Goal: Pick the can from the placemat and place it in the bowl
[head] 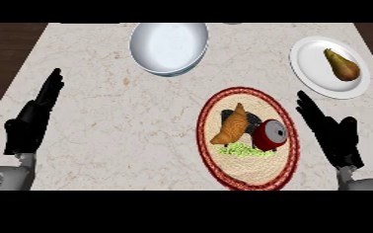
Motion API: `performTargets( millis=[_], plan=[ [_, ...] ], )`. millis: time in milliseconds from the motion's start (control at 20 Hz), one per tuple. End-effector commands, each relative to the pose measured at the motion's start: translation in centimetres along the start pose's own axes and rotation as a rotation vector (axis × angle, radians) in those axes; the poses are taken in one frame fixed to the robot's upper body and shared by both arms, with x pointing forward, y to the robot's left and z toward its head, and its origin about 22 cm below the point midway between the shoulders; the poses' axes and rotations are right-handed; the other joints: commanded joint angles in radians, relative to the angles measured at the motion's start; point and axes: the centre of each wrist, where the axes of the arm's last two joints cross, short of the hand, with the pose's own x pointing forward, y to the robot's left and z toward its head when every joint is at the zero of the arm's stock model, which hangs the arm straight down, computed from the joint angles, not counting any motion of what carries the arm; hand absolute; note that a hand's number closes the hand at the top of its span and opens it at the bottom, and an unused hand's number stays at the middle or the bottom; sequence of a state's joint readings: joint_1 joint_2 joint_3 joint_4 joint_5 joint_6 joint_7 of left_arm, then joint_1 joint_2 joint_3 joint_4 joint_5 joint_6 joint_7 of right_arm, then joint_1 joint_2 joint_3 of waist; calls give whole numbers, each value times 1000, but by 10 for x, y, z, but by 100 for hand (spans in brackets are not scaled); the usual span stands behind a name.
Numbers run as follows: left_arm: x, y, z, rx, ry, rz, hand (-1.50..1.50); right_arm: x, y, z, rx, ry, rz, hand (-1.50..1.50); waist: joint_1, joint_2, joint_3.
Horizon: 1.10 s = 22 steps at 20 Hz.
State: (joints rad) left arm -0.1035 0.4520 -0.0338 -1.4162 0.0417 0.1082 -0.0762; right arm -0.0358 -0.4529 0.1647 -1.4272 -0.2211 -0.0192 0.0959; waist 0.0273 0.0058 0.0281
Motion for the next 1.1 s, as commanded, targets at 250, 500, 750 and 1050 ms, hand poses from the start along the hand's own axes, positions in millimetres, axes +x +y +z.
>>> performTargets(
  millis=[250, 500, 750, 1050],
  plan=[
    [53, 0, -33, 123, -196, 237, 0, 145, 126, -32, 214, -580, -258, -150, 33, -11, -30],
    [42, 11, -26, 145, -138, 265, 0, 106, 117, -23, -379, -643, 149, -150, -26, -21, -33],
    [25, 7, -28, 143, -127, 280, 0, 103, 176, 10, -377, -650, 304, -150, -47, -13, -33],
    [42, 42, -25, 165, -118, 277, 0, 127, 153, 35, -441, -442, 562, -150, -63, -27, -35]
  ],
)
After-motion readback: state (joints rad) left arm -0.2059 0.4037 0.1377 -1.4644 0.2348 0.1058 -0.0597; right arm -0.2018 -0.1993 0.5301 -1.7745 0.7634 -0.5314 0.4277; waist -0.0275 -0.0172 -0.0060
